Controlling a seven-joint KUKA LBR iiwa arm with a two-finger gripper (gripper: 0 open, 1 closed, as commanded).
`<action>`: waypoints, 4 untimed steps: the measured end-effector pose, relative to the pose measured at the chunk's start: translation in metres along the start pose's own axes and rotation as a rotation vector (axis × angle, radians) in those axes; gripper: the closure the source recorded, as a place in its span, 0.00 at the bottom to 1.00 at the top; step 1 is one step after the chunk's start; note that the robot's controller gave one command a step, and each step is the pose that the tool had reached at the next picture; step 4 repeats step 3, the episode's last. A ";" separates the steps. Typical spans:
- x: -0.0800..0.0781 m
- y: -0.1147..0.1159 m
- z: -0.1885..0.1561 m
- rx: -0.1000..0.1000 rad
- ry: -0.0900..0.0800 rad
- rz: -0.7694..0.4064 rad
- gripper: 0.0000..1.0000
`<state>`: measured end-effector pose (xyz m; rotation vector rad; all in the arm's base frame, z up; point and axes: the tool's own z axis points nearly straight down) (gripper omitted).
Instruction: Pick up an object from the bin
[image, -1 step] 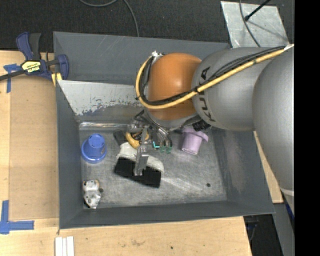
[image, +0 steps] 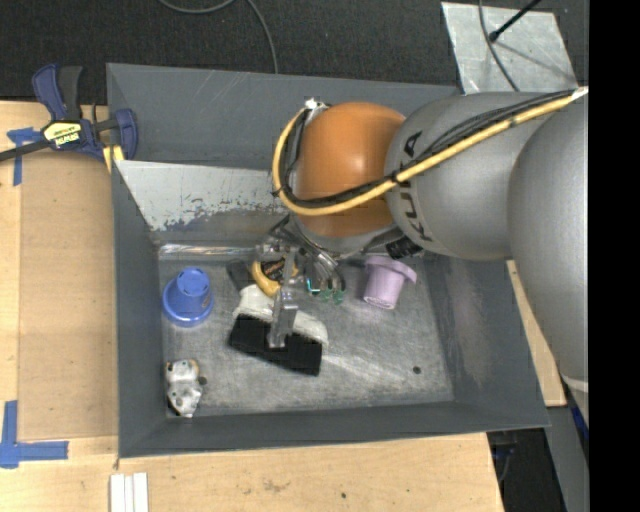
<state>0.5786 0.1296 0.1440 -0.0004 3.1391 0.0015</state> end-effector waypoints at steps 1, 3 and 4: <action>-0.004 0.000 0.063 -0.014 -0.029 0.069 1.00; 0.002 -0.008 -0.060 0.000 0.001 0.052 1.00; 0.002 -0.008 -0.060 0.000 0.001 0.052 1.00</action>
Offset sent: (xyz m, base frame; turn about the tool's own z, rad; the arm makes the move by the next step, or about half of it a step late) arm 0.0000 0.0000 0.0000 0.0000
